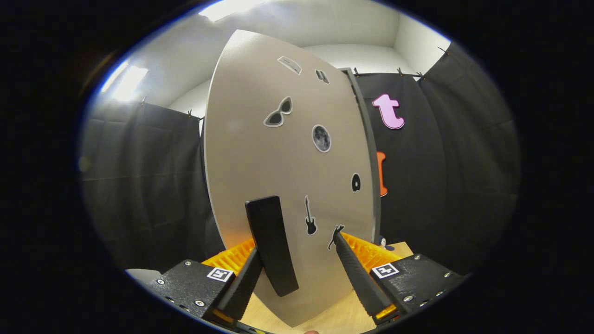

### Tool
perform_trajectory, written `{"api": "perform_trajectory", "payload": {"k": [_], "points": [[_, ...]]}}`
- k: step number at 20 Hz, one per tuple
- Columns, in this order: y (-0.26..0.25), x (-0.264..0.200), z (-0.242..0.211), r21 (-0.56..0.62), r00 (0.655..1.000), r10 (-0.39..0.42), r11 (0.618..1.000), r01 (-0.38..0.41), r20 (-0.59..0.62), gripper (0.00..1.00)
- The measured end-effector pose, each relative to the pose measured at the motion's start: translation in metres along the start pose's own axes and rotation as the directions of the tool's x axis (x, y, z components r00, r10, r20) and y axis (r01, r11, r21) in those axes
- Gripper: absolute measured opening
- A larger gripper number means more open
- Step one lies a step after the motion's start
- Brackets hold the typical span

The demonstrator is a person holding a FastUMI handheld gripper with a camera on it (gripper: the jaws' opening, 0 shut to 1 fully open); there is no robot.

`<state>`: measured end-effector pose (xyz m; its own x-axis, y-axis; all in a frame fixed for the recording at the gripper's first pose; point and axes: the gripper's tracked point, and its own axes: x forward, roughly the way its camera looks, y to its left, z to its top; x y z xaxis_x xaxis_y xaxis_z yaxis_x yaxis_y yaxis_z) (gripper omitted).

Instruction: Open the shoe cabinet door, grab the shoes and put them into the shoe cabinet, then close the shoe cabinet door.

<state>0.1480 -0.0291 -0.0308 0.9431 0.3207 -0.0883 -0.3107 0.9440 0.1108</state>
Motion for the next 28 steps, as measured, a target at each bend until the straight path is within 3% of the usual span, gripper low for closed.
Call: {"api": "perform_trajectory", "payload": {"k": [8,28], "points": [[0.04,0.035,-0.002,-0.037,1.0,-0.007,0.999,0.006,-0.012,0.93],[0.078,0.122,-0.006,-0.076,0.973,-0.229,0.97,0.23,0.03,0.97]]}}
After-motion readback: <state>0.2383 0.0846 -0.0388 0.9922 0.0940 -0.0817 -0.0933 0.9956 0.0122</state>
